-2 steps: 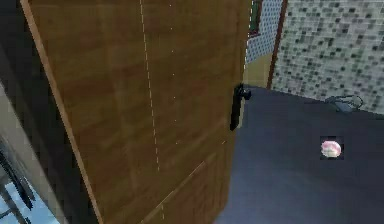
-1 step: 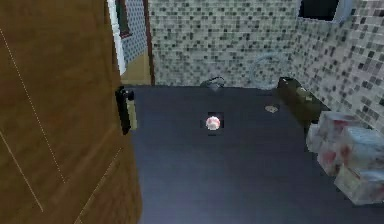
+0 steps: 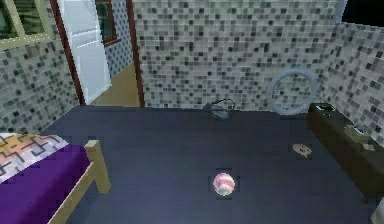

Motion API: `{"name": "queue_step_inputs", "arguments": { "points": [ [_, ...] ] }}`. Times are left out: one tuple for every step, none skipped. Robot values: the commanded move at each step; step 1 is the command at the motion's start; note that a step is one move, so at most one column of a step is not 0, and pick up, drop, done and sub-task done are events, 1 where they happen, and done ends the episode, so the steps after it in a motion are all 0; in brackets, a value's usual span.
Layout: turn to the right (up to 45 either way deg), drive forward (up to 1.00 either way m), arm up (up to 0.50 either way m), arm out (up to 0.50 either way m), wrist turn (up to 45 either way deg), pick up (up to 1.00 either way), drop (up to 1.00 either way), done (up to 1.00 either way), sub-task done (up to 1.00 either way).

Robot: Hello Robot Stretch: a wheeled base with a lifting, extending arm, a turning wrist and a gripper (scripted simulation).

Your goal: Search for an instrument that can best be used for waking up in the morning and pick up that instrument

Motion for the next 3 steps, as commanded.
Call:
{"name": "queue_step_inputs", "arguments": {
  "points": [
    [0.0,0.2,0.0,0.0,0.0,0.0,0.0,0.0,0.0],
    [-15.0,0.0,0.0,0.0,0.0,0.0,0.0,0.0,0.0],
    [-3.0,0.0,0.0,0.0,0.0,0.0,0.0,0.0,0.0]
  ]
}}
